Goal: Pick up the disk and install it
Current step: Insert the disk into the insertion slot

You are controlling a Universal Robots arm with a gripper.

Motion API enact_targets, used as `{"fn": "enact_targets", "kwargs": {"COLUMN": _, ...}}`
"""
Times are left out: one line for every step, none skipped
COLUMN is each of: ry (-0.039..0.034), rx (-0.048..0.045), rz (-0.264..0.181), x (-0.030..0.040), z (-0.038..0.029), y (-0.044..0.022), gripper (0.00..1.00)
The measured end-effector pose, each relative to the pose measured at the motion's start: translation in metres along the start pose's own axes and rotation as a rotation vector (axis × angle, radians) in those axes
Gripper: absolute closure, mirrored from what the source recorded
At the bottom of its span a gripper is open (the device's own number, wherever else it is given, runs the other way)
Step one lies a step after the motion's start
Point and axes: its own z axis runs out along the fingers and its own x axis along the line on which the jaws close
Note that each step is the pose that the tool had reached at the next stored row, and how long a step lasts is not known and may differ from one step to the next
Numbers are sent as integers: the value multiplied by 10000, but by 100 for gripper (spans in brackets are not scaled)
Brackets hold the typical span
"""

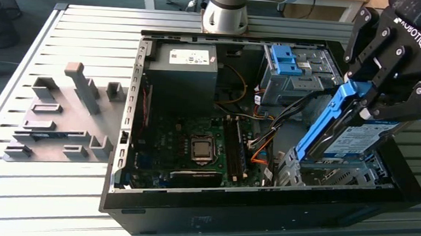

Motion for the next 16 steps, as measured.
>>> {"fn": "enact_targets", "kwargs": {"ry": 1, "rx": 0, "rz": 0, "x": -2, "z": 1, "y": 0, "gripper": 64}}
{"fn": "enact_targets", "kwargs": {"ry": 4, "rx": 0, "rz": 0, "x": -5, "z": 1, "y": 0, "gripper": 64}}
{"fn": "enact_targets", "kwargs": {"ry": 4, "rx": 0, "rz": -1, "x": -8, "z": 2, "y": -1, "gripper": 64}}
{"fn": "enact_targets", "kwargs": {"ry": 4, "rx": 0, "rz": -2, "x": -13, "z": 3, "y": -1, "gripper": 64}}
{"fn": "enact_targets", "kwargs": {"ry": 4, "rx": 0, "rz": -2, "x": -18, "z": 5, "y": -1, "gripper": 64}}
{"fn": "enact_targets", "kwargs": {"ry": 3, "rx": 0, "rz": -2, "x": -20, "z": 8, "y": -1, "gripper": 64}}
{"fn": "enact_targets", "kwargs": {"ry": 3, "rx": 0, "rz": 2, "x": -23, "z": 11, "y": -1, "gripper": 64}}
{"fn": "enact_targets", "kwargs": {"ry": 1, "rx": 0, "rz": 9, "x": -24, "z": 16, "y": -1, "gripper": 64}}
{"fn": "enact_targets", "kwargs": {"ry": 3, "rx": 0, "rz": 16, "x": -24, "z": 19, "y": -1, "gripper": 64}}
{"fn": "enact_targets", "kwargs": {"ry": 4, "rx": 0, "rz": 23, "x": -24, "z": 23, "y": -1, "gripper": 64}}
{"fn": "enact_targets", "kwargs": {"ry": 4, "rx": 0, "rz": 25, "x": -24, "z": 28, "y": -1, "gripper": 64}}
{"fn": "enact_targets", "kwargs": {"ry": 1, "rx": 0, "rz": 26, "x": -24, "z": 34, "y": -1, "gripper": 64}}
{"fn": "enact_targets", "kwargs": {"ry": -2, "rx": 0, "rz": 27, "x": -24, "z": 41, "y": -1, "gripper": 64}}
{"fn": "enact_targets", "kwargs": {"ry": -2, "rx": 0, "rz": 28, "x": -24, "z": 51, "y": -2, "gripper": 64}}
{"fn": "enact_targets", "kwargs": {"ry": -3, "rx": 0, "rz": 30, "x": -24, "z": 61, "y": -2, "gripper": 64}}
{"fn": "enact_targets", "kwargs": {"ry": -3, "rx": 0, "rz": 32, "x": -24, "z": 72, "y": -2, "gripper": 64}}
